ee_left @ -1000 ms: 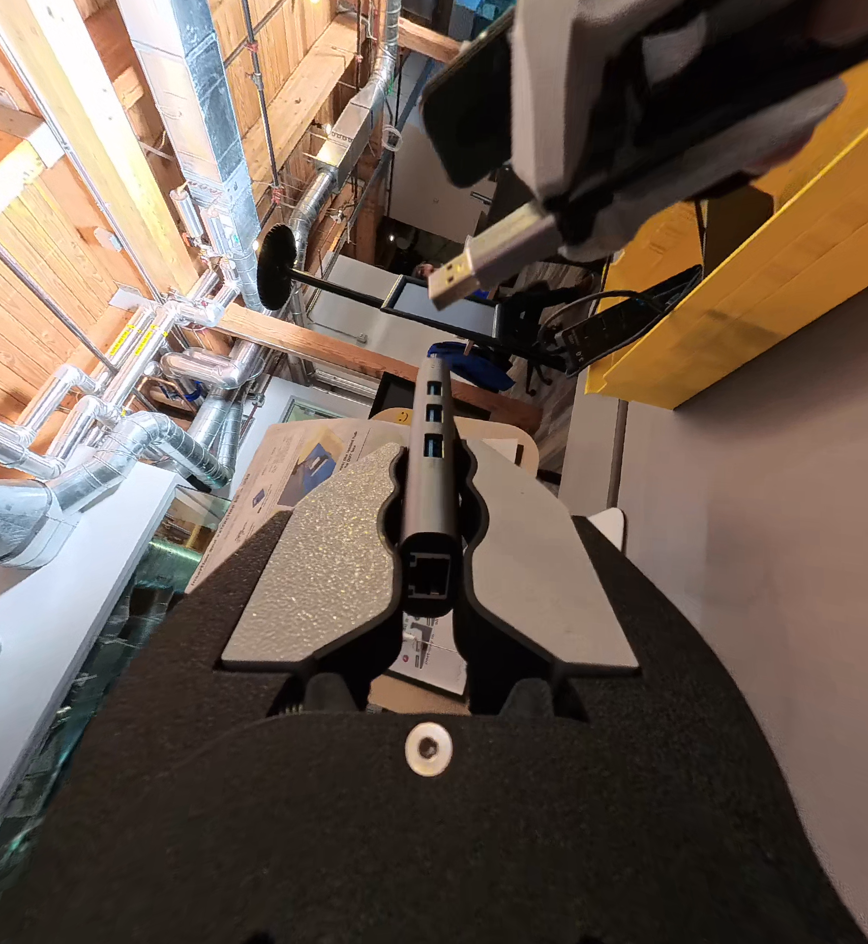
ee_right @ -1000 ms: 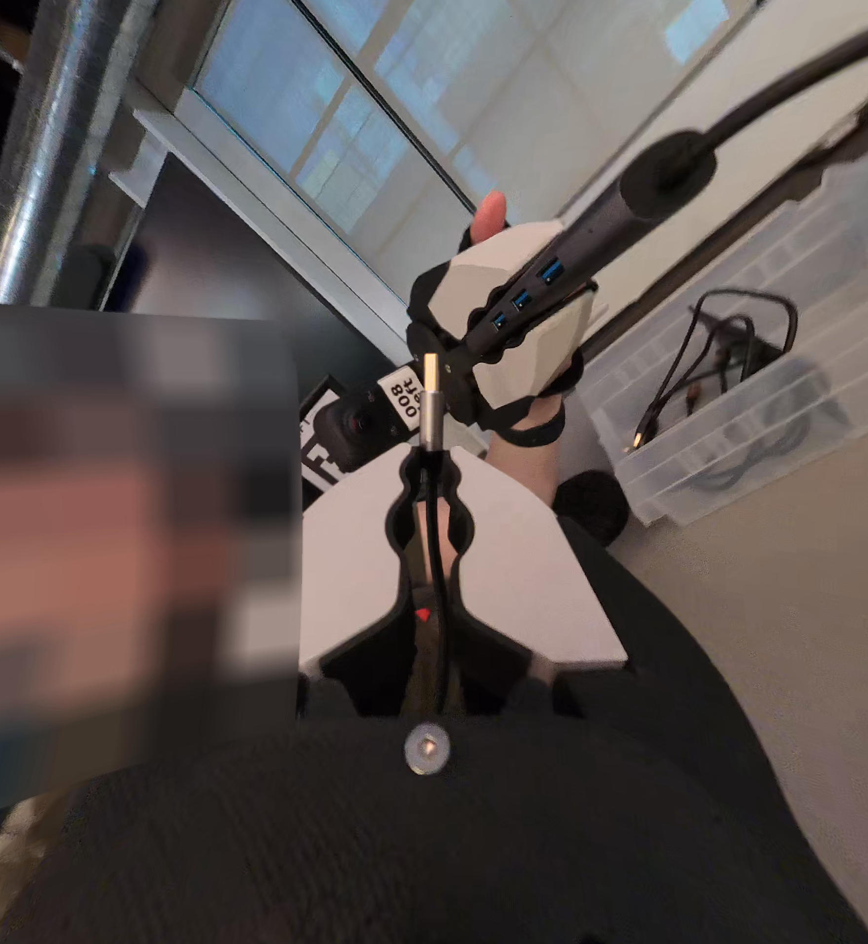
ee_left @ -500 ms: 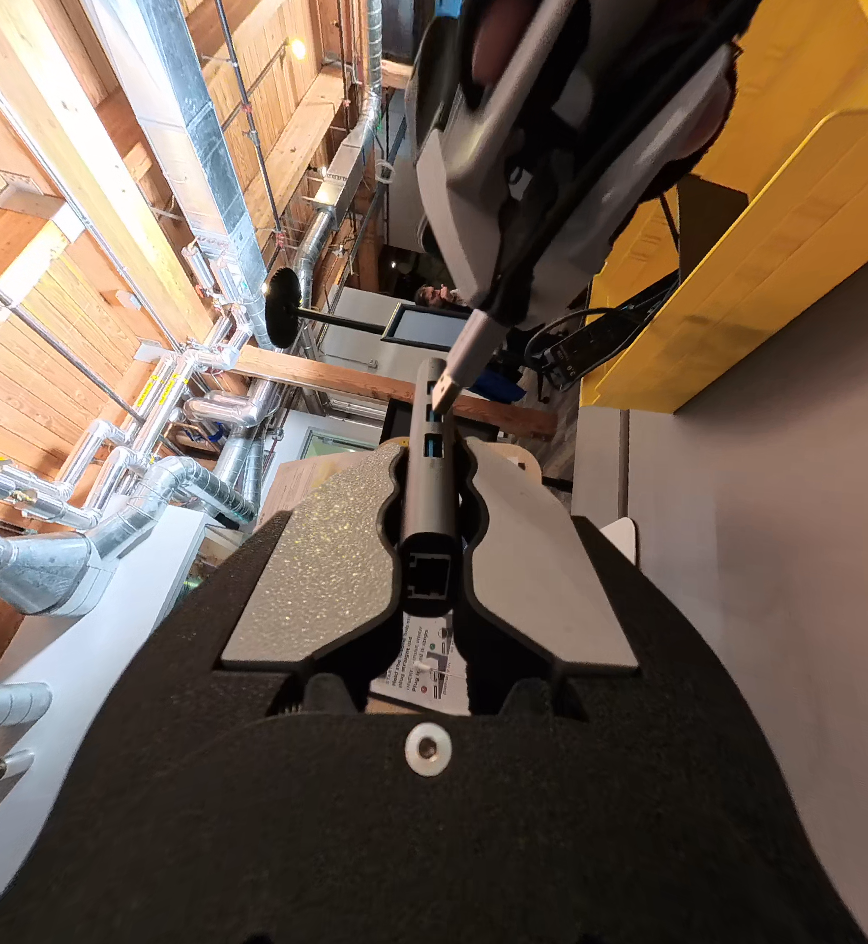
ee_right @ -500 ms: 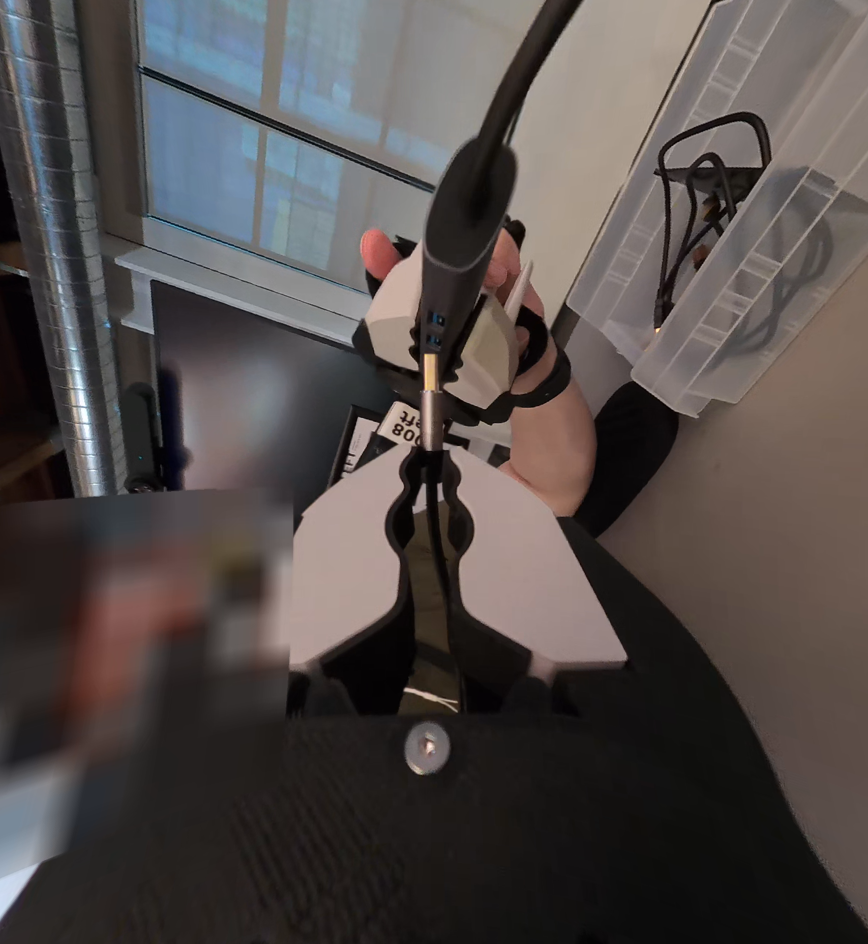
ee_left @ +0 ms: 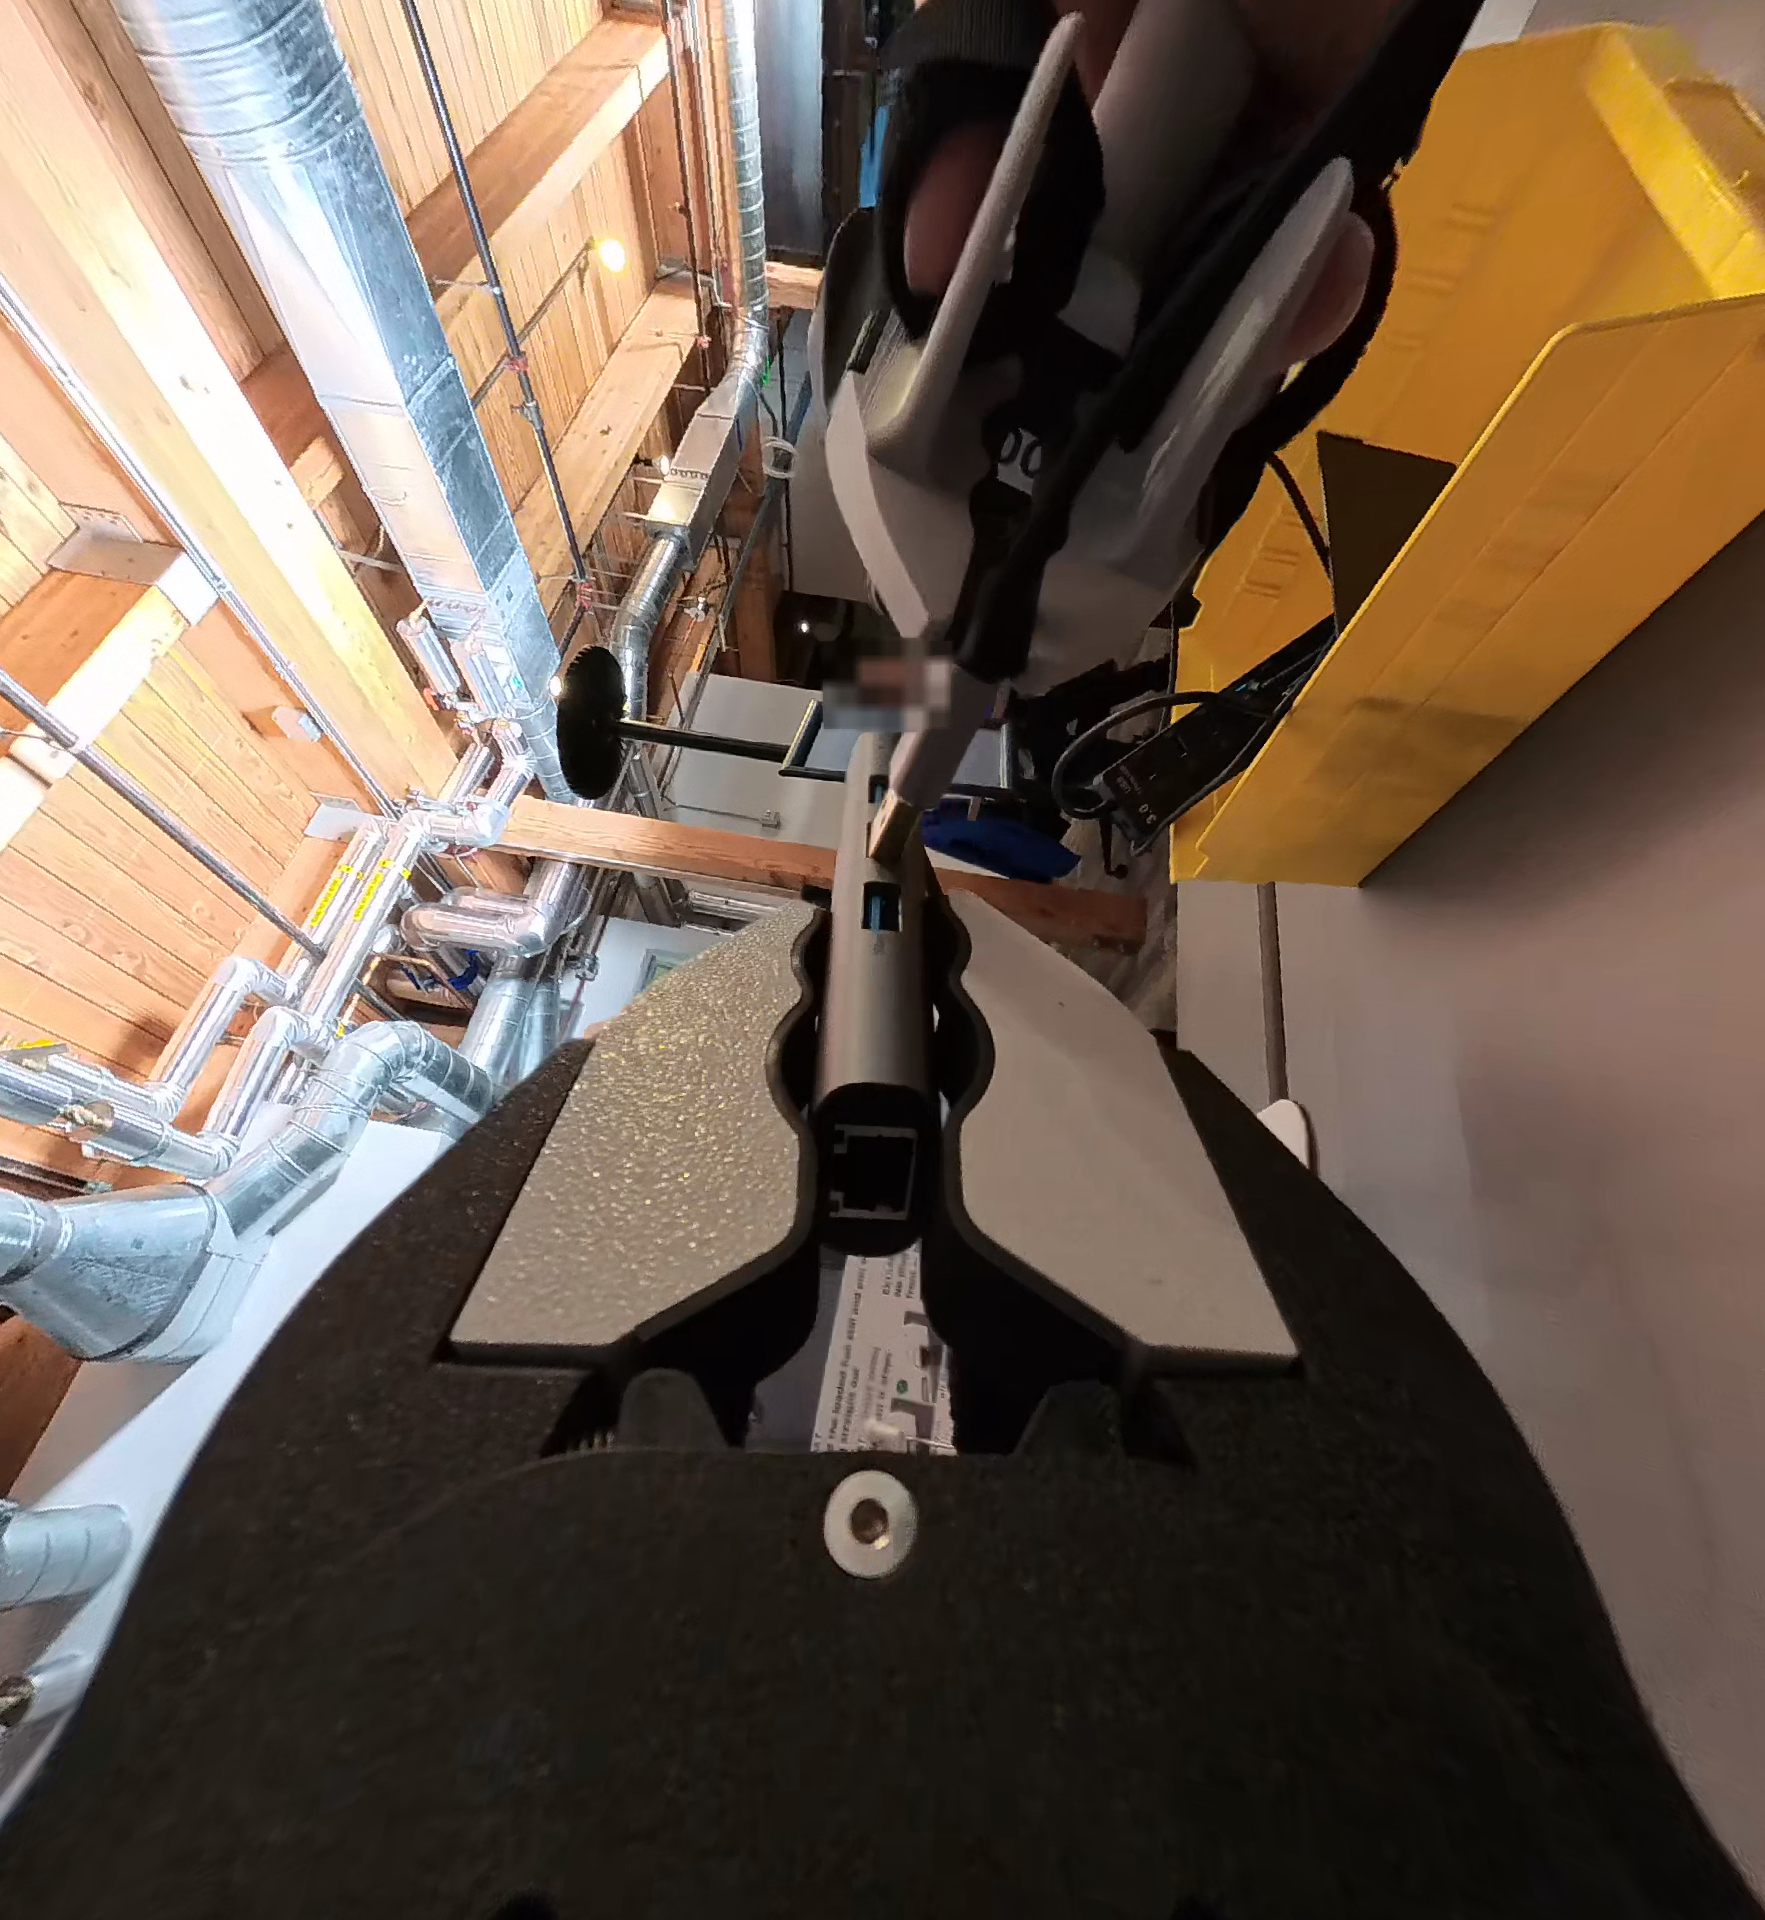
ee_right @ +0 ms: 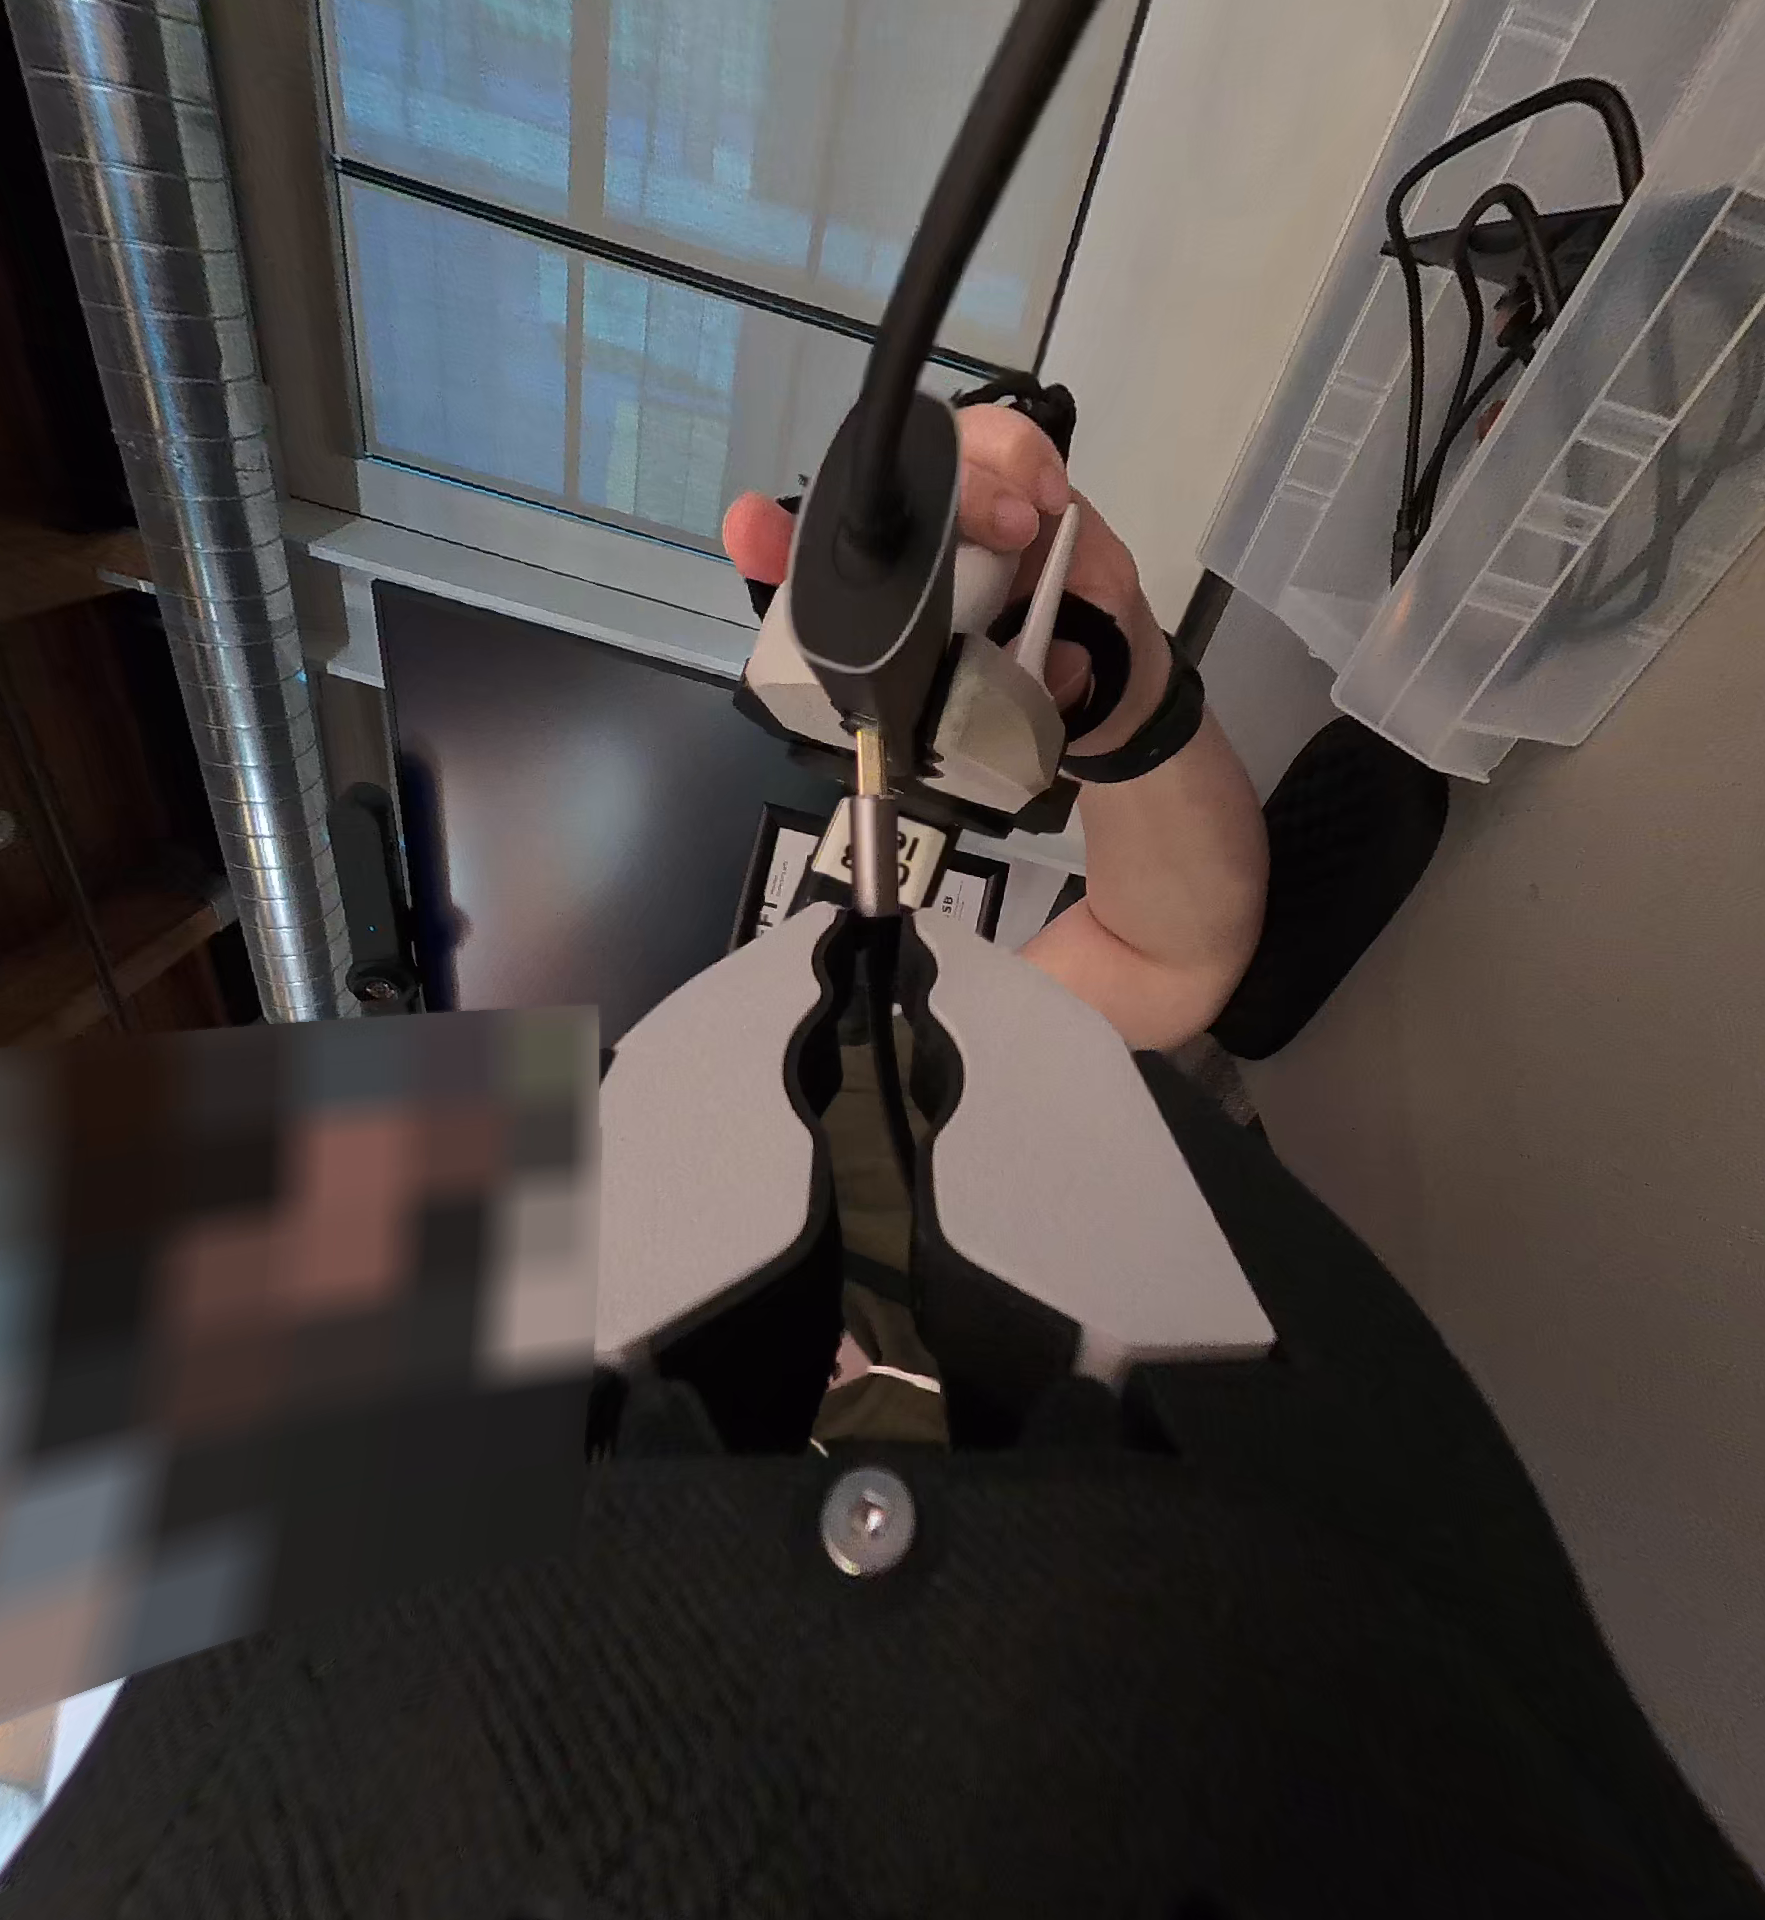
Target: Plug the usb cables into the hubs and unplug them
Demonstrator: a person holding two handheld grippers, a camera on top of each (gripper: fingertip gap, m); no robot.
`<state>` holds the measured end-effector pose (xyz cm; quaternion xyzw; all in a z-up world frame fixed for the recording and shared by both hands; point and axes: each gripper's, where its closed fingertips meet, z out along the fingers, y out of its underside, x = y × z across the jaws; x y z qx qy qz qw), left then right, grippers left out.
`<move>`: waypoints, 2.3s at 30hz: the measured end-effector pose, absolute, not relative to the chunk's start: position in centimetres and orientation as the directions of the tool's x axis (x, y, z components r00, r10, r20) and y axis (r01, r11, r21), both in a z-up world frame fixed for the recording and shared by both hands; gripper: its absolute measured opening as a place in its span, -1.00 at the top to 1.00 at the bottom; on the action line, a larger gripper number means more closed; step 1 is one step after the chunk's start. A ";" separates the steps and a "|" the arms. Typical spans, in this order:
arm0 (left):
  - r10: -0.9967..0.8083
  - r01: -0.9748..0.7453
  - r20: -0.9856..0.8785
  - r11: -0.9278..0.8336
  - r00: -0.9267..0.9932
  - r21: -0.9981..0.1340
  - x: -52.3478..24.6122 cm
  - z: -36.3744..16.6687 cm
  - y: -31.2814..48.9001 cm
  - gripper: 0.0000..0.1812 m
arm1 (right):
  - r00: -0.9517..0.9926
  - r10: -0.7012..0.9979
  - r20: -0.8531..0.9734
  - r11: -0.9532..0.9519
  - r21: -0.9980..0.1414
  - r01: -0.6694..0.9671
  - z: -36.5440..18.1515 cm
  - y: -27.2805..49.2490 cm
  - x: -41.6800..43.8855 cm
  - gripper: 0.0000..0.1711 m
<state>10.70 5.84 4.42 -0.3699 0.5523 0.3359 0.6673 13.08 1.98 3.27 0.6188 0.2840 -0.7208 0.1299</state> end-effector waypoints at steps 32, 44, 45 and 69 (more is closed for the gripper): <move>-0.058 -0.887 -0.982 0.422 0.181 -0.188 10.9 2.6 7.6 0.81 | -0.059 0.426 -0.903 -0.747 -0.388 0.540 1.5 3.8 13.3 0.82; -0.042 -0.851 -0.967 0.465 0.252 -0.242 10.6 3.5 7.3 0.81 | -0.167 0.217 -0.962 -0.765 -0.274 0.582 2.4 2.8 13.7 0.90; -0.037 -0.847 -0.969 0.478 0.246 -0.233 10.9 3.5 7.1 0.82 | -0.173 0.196 -0.965 -0.765 -0.261 0.589 2.4 2.6 13.7 0.90; 0.023 -0.803 -0.992 0.590 0.122 -0.085 13.4 2.8 4.9 0.81 | -0.150 0.208 -0.967 -0.653 -0.251 0.715 2.1 0.0 14.7 0.90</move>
